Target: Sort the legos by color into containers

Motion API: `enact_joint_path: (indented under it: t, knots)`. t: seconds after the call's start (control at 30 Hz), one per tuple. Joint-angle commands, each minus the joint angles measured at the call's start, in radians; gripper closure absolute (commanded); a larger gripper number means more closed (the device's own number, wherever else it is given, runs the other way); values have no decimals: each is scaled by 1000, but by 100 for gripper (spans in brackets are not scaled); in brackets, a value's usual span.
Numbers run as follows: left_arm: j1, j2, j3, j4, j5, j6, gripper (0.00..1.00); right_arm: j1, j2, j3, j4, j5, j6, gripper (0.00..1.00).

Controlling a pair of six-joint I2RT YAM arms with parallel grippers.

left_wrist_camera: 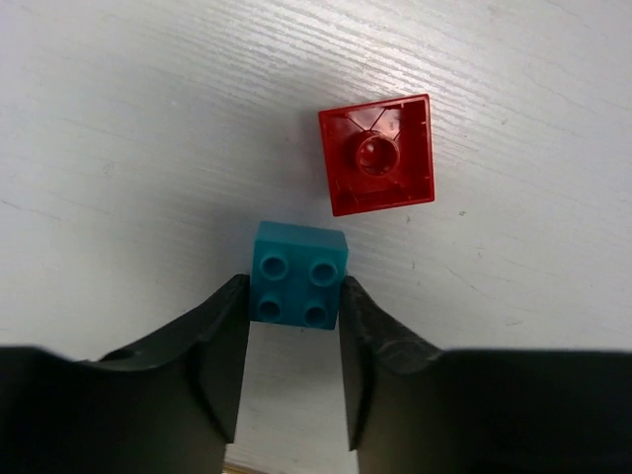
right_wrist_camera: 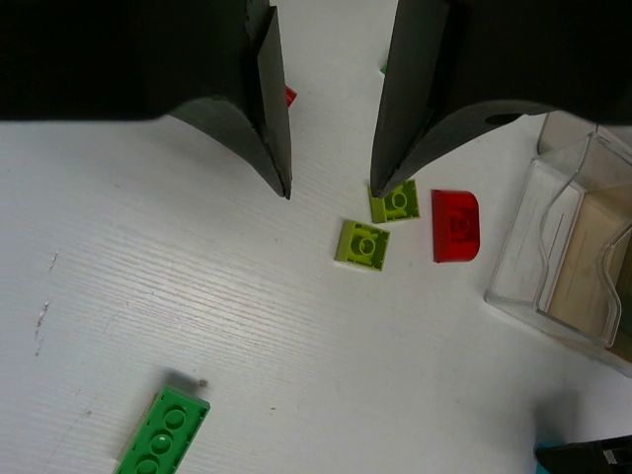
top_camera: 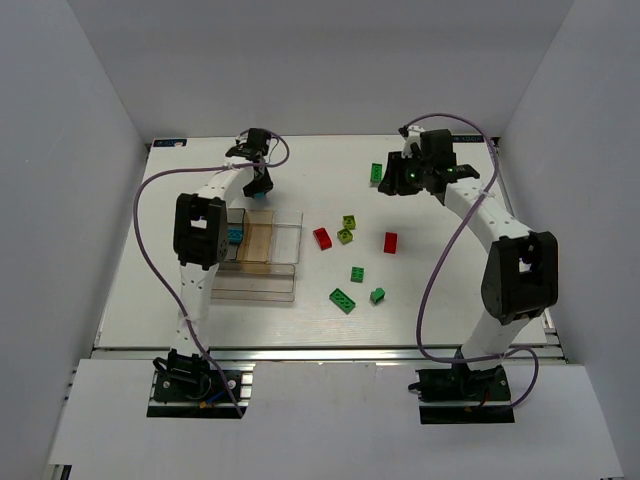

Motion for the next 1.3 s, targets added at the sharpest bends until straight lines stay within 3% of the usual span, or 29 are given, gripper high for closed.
enact_joint_path:
  t: [0.0,0.03,0.17,0.27,0.4,0.73,0.87,0.9,0.97,1.13,1.17,1.23,1.27]
  knots:
    - [-5,-20,18,-7,-14,-10,58,-16,-58,-21,39,-23,-21,56]
    - [-5,-29,9,-5,-17,-10,66,-19,-60,-26,36,-24,-22,56]
    - [-5,-121,-66,16,-34,3,82,-18,-83,-40,20,-73,-79,62]
    - [5,-280,-189,82,-35,42,88,-19,-109,-66,8,-124,-128,74]
    - [16,-506,-370,200,-29,59,89,-18,-148,-124,3,-205,-231,100]
    - [16,-817,-706,193,-6,28,92,-19,-193,-204,-39,-308,-329,100]
    - [16,-900,-815,171,9,14,93,-22,-195,-202,-62,-325,-361,86]
    - [16,-916,-844,167,15,10,93,-22,-192,-199,-67,-329,-366,77]
    - [16,-928,-867,165,15,3,93,-22,-187,-195,-75,-331,-371,69]
    - [16,-890,-919,176,3,-4,89,-24,-170,-178,-85,-328,-375,59]
    - [16,-879,-921,177,0,-3,80,-25,-169,-178,-84,-326,-377,57]
    - [16,-841,-913,176,-9,-3,64,-25,-162,-175,-87,-325,-384,45]
    - [16,-833,-909,170,-14,-3,50,-22,-156,-170,-93,-322,-391,36]
